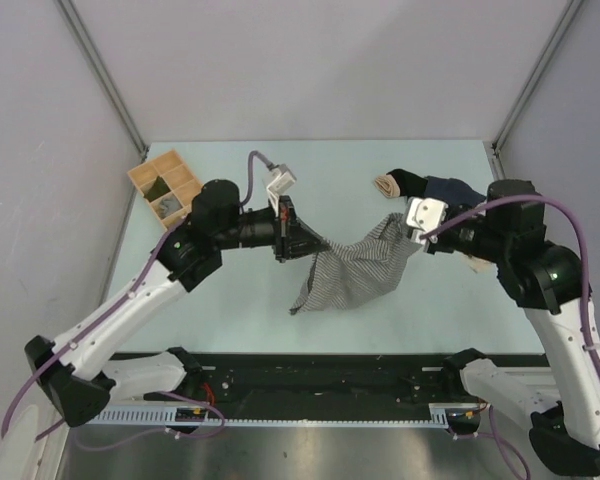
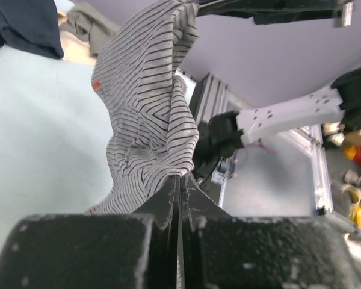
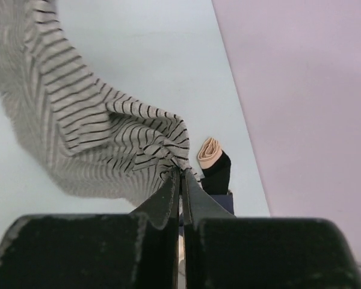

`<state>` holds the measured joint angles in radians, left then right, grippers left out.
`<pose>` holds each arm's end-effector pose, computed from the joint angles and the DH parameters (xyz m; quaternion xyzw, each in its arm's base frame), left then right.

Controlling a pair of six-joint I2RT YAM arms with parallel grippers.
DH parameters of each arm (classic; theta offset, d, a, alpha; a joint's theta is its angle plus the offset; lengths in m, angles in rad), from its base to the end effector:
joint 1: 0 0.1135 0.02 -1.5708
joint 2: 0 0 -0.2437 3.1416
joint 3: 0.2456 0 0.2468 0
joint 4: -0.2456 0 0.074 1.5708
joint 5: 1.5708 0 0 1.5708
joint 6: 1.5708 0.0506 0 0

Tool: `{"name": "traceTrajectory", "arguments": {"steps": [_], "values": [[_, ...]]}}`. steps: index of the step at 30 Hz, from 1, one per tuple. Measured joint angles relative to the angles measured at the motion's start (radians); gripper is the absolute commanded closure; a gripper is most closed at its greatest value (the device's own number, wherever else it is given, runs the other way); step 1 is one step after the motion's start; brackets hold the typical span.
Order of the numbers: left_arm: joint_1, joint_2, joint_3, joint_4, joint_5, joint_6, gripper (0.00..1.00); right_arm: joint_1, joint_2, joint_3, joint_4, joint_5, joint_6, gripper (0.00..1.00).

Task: Roll the underwear
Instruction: Flatten out the underwear at the center of the board.

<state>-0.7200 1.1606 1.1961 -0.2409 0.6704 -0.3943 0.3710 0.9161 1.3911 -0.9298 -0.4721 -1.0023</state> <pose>0.1831 -0.2025 0.3823 0.3236 0.6893 -0.5317 0.3707 0.1445 0.0809 0.4174 -0.6186 0.5594 0.0288 0.5510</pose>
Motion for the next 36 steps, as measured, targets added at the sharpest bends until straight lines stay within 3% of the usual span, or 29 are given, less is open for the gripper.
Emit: {"name": "traceTrajectory", "arguments": {"steps": [4,7,8,9,11,12,13,15,17,18,21,24,27,31,36], "values": [[0.004,-0.157,-0.171,0.085,-0.086,-0.093,0.99,0.026,0.119,0.027,0.054,0.001,0.043,1.0],[0.014,-0.359,-0.468,0.185,-0.232,-0.224,1.0,0.136,0.34,0.042,0.176,0.044,0.087,1.0],[0.024,-0.415,-0.564,0.203,-0.275,-0.266,1.0,0.184,0.418,0.053,0.228,0.066,0.109,0.95],[0.04,-0.49,-0.673,0.221,-0.337,-0.312,0.99,0.235,0.534,0.072,0.291,0.091,0.145,0.78],[0.095,-0.606,-0.835,0.179,-0.447,-0.383,0.69,0.322,0.784,0.158,0.403,0.144,0.235,0.64],[0.131,-0.66,-0.888,0.133,-0.51,-0.411,0.45,0.347,0.91,0.229,0.423,0.16,0.285,0.53],[0.165,-0.704,-0.916,0.091,-0.555,-0.423,0.44,0.354,0.946,0.257,0.428,0.165,0.292,0.52],[0.238,-0.78,-0.926,0.018,-0.634,-0.445,0.39,0.383,1.209,0.481,0.433,0.169,0.41,0.48],[0.3,-0.818,-0.909,-0.001,-0.669,-0.442,0.37,0.37,1.265,0.522,0.426,0.145,0.452,0.42],[0.317,-0.818,-0.891,-0.006,-0.672,-0.432,0.28,0.352,1.257,0.499,0.417,0.126,0.459,0.39],[0.331,-0.733,-0.815,0.009,-0.626,-0.362,0.13,0.27,1.135,0.357,0.397,0.045,0.447,0.33],[0.332,-0.541,-0.733,0.055,-0.486,-0.264,0.13,0.14,0.974,0.218,0.332,-0.074,0.372,0.33],[0.338,-0.288,-0.627,0.06,-0.369,-0.15,0.16,0.005,0.927,0.209,0.259,-0.174,0.295,0.33],[0.362,0.071,-0.425,0.032,-0.324,0.0,0.19,-0.054,1.033,0.275,0.187,-0.223,0.251,0.35],[0.436,0.344,-0.229,-0.023,-0.326,0.105,0.19,-0.032,1.25,0.401,0.105,-0.242,0.245,0.36]]}}
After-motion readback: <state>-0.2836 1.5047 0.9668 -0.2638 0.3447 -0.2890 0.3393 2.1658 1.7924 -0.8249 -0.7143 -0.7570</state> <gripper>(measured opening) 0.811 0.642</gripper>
